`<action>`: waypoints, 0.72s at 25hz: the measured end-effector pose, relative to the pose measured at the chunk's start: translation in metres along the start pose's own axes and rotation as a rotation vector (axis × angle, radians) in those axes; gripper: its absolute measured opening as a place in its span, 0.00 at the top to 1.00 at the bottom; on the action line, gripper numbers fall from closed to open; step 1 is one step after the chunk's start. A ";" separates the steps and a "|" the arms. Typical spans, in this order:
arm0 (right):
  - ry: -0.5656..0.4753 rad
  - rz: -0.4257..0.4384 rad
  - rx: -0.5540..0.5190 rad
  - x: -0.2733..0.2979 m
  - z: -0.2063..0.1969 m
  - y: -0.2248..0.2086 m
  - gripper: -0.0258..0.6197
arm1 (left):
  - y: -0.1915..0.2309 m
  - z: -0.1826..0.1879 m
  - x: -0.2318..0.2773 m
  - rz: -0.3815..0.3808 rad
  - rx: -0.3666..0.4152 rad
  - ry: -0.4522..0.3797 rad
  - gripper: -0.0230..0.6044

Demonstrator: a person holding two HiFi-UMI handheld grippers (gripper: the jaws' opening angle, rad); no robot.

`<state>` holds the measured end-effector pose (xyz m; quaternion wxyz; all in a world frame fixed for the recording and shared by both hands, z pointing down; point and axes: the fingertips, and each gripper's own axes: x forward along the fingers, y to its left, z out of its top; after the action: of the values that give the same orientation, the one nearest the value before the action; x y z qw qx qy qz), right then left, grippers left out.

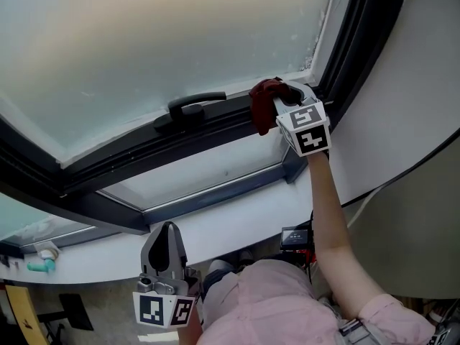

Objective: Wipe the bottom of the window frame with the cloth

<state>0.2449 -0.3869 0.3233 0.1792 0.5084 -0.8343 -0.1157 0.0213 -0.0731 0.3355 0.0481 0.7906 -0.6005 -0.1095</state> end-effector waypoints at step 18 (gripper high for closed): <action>0.064 -0.079 0.079 0.000 -0.015 -0.032 0.85 | 0.003 0.002 -0.009 0.033 -0.002 -0.009 0.96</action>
<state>0.2769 -0.4020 0.3248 0.1809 0.5509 -0.8114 -0.0733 0.0158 -0.0653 0.3356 0.0480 0.7802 -0.6134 -0.1127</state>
